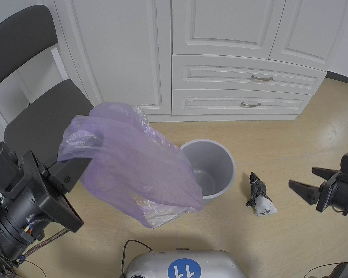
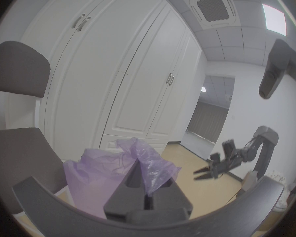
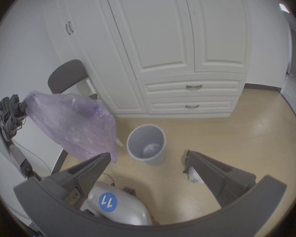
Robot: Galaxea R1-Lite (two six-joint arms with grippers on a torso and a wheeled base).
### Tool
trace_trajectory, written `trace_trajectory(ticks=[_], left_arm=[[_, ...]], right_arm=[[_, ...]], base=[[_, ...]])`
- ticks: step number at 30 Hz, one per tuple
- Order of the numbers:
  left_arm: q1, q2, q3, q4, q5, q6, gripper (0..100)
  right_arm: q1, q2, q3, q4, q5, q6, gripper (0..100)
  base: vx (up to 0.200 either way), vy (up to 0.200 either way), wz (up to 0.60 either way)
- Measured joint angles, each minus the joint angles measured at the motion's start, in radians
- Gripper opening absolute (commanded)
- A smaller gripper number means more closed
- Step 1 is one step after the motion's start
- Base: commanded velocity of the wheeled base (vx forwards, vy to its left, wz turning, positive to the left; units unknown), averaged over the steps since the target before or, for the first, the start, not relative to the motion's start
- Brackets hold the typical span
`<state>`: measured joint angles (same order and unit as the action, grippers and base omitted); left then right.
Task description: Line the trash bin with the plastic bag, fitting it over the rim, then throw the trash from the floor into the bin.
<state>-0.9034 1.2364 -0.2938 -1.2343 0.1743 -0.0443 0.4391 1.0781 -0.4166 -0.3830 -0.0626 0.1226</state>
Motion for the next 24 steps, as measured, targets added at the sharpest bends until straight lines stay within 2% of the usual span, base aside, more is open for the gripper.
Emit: trace_trajectory(ticks=[12, 17, 24], left_arm=[[-0.023, 0.125, -0.212, -0.023, 0.021, -0.156, 0], [-0.014, 0.187, -0.288, -0.03, 0.103, -0.183, 0], [-0.034, 0.204, -0.327, -0.034, 0.131, -0.187, 0]], right_arm=[[0.169, 0.194, 0.104, -0.208, 0.01, 0.039, 100], [0.252, 0.3, 0.126, -0.337, 0.01, 0.108, 100], [0.298, 0.417, 0.147, -0.453, 0.002, 0.15, 100]], base=[[0.0, 0.0, 0.0], [0.0, 0.0, 0.0], [0.0, 0.0, 0.0]])
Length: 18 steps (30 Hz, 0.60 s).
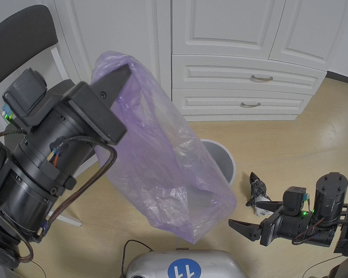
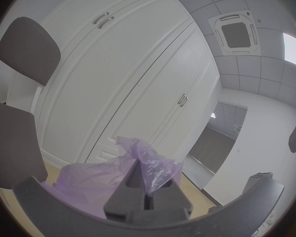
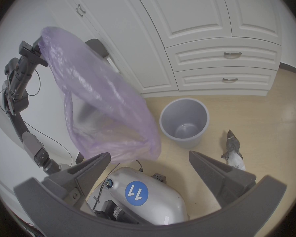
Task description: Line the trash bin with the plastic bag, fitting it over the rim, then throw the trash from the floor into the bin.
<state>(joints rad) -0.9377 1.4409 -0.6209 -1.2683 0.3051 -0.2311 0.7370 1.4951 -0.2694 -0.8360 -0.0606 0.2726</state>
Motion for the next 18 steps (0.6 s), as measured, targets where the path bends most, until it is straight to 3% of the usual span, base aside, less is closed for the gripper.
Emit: trace_trajectory(ticks=[8, 18], left_arm=[[-0.063, -0.016, -0.003, 0.0, 0.007, 0.001, 0], [-0.11, -0.041, 0.004, 0.0, 0.006, 0.0, 0]], right_arm=[[0.003, 0.108, -0.005, -0.122, -0.025, 0.068, 100], [-0.024, 0.29, -0.052, -0.454, -0.12, 0.179, 100]], base=[[0.0, 0.0, 0.0], [0.0, 0.0, 0.0]])
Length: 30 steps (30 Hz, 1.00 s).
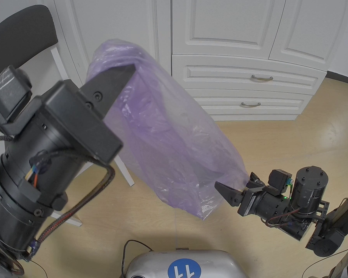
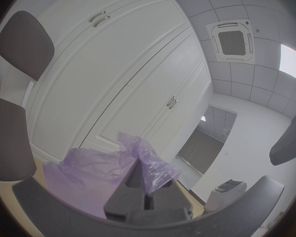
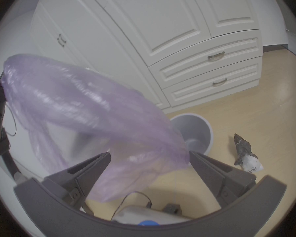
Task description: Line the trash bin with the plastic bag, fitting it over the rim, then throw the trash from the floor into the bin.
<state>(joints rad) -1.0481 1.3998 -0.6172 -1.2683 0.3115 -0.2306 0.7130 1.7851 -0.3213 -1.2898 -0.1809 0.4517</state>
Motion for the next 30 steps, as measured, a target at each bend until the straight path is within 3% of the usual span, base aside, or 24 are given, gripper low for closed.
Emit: trace_trajectory(ticks=[6, 12, 13, 26, 30], left_arm=[[-0.017, -0.005, 0.007, 0.0, 0.0, 0.0, 0], [-0.024, -0.008, 0.012, 0.0, 0.0, -0.001, 0], [-0.025, -0.009, 0.013, 0.0, 0.0, -0.001, 0], [-0.004, 0.008, 0.025, 0.011, 0.0, -0.001, 0], [0.024, 0.031, 0.034, 0.014, -0.005, -0.003, 0]], right_arm=[[-0.037, 0.098, -0.024, -0.167, -0.02, 0.023, 100], [-0.061, 0.153, -0.031, -0.209, -0.026, 0.031, 100], [-0.062, 0.156, -0.031, -0.209, -0.026, 0.031, 0], [-0.1, 0.105, -0.027, -0.187, -0.024, 0.017, 0], [-0.131, 0.081, -0.029, -0.103, -0.022, -0.02, 0]], base=[[0.0, 0.0, 0.0], [0.0, 0.0, 0.0], [0.0, 0.0, 0.0], [0.0, 0.0, 0.0], [0.0, 0.0, 0.0]])
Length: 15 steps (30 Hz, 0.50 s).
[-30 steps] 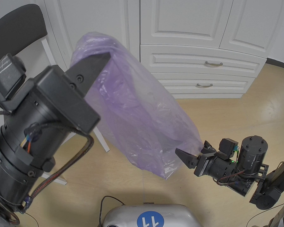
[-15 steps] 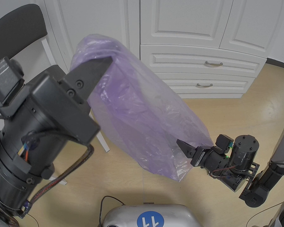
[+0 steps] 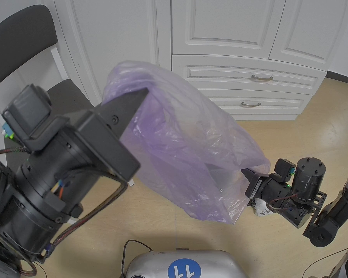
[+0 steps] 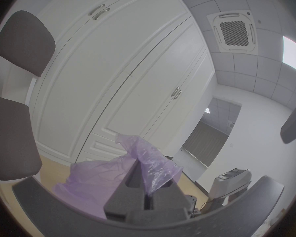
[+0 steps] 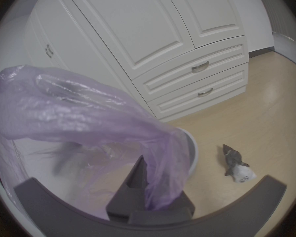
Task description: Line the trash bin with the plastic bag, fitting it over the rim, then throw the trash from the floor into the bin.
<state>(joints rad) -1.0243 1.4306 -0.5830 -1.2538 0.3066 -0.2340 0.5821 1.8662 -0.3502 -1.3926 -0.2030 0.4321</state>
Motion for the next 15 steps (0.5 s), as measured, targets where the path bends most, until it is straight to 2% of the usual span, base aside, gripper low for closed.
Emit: trace_trajectory(ticks=[9, 15], left_arm=[[0.081, 0.079, 0.02, 0.037, -0.01, 0.0, 0], [0.157, 0.141, 0.031, 0.267, -0.042, 0.001, 0]], right_arm=[[-0.091, -0.149, -0.088, 0.424, -0.001, -0.03, 0], [-0.156, -0.328, -0.164, 0.686, 0.004, -0.051, 0]], base=[[0.0, 0.0, 0.0], [0.0, 0.0, 0.0]])
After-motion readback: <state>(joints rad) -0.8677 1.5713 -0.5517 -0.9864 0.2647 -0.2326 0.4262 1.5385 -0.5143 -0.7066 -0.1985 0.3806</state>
